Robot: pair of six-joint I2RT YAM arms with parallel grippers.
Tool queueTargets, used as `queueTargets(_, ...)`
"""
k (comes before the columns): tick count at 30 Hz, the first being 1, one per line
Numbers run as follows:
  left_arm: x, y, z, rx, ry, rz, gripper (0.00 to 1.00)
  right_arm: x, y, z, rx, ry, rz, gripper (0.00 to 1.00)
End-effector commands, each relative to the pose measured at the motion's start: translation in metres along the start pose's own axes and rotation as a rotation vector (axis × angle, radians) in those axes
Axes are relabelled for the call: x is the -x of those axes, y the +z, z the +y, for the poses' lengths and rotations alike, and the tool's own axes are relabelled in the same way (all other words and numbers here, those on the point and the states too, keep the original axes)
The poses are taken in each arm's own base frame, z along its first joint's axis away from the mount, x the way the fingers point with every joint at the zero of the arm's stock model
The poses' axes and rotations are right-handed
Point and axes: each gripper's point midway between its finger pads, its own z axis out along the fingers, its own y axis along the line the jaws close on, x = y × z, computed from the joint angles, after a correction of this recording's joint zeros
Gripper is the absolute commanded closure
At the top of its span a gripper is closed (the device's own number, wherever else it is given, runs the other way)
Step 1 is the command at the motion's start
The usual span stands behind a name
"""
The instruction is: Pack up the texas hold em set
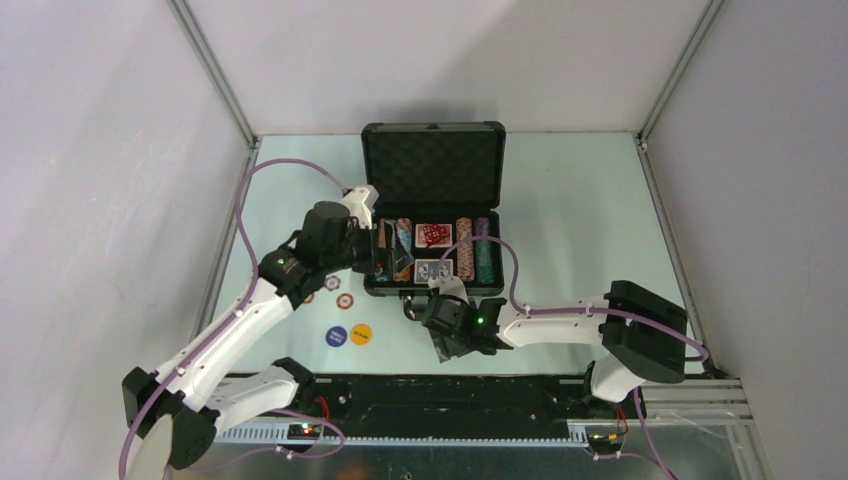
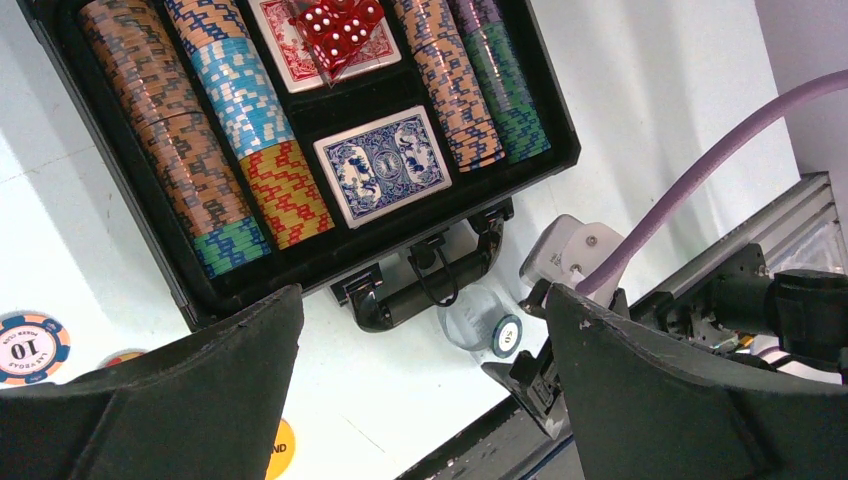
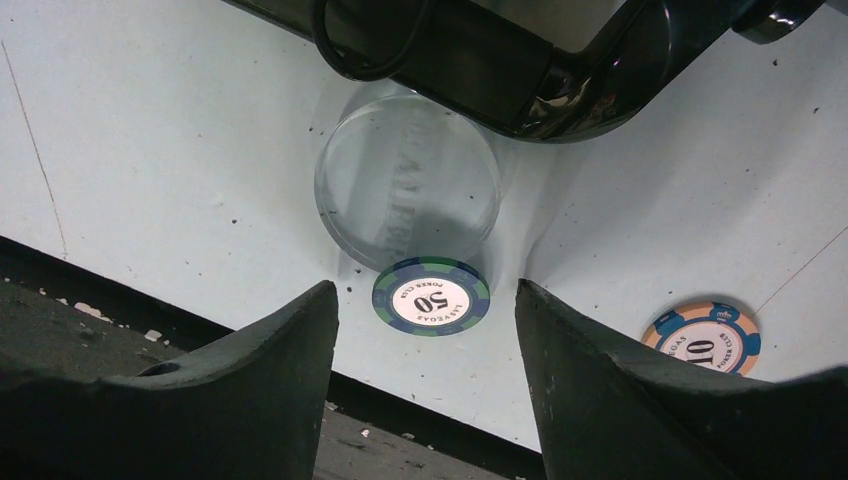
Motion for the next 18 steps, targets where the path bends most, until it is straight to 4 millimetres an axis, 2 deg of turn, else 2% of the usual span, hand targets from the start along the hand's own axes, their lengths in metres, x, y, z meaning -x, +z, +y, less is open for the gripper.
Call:
queueTargets(1, 0.0092, -0.0037, -0.0063, -0.026, -0.011, -0.028, 0.04, -0.0022, 0.0026, -0.0022, -0.010, 0.006, -0.012, 0.31)
queueTargets(18, 0.0084, -0.0033, -0.0057, -0.023, -0.011, -0.026, 0.04, -0.0080, 0.0063, -0.0058, -0.024, 0.005, 0.005, 0.44)
